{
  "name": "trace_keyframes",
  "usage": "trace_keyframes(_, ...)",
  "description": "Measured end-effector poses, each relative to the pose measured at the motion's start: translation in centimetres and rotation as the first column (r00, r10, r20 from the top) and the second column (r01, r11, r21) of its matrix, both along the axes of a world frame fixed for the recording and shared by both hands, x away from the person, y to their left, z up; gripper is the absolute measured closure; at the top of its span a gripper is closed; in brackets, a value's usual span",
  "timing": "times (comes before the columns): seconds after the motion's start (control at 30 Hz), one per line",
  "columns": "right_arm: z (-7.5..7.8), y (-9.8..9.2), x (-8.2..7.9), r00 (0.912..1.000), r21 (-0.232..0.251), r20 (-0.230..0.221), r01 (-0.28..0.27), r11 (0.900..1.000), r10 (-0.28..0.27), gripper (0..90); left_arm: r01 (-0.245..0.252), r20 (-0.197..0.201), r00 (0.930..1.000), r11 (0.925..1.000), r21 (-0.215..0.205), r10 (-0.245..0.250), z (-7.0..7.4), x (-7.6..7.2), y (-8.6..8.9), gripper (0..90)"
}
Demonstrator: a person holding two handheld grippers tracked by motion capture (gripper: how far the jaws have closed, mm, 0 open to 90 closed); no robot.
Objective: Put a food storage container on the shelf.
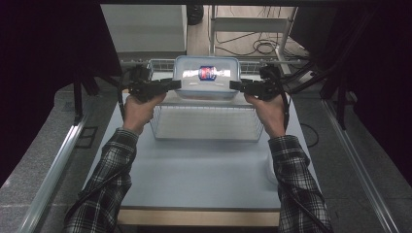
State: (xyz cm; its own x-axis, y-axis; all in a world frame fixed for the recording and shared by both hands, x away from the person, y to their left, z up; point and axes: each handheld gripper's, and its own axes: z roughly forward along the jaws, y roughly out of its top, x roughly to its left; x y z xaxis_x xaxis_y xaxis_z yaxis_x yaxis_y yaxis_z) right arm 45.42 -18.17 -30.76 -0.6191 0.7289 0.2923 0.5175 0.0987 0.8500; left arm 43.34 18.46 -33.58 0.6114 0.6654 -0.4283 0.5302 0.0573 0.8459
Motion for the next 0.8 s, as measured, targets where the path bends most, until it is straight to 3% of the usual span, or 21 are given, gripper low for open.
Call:
trace_keyframes(0.1, -0.1, -0.1, 0.2, 0.9998, 0.021, -0.015, -0.011, 1.0, 0.011, 41.6, 0.001, 0.008, 1.0, 0.9997, 0.024, -0.002, 0.2, -0.1, -0.1, 49.1)
trace_keyframes(0.43, 0.1, 0.6, 0.1, 0.9982, -0.012, 0.018, 0.057, 0.998, -0.057, 38.4, -0.053, 0.039, 0.998, 0.9949, 0.086, 0.05, 0.8, 0.0, -0.5, 46.3)
trace_keyframes(0.57, 0.2, 1.0, 0.0, 0.9951, -0.032, 0.045, 0.089, 0.996, -0.088, 39.2, -0.071, 0.039, 0.9969, 0.9941, 0.082, 0.068, 0.7, 0.2, -0.3, 45.6)
trace_keyframes(0.8, 0.3, 1.4, 0.0, 0.9954, -0.036, 0.044, 0.087, 0.996, -0.085, 40.3, -0.073, 0.026, 0.9971, 0.9951, 0.067, 0.071, 0.7, 0.5, 0.0, 45.3)
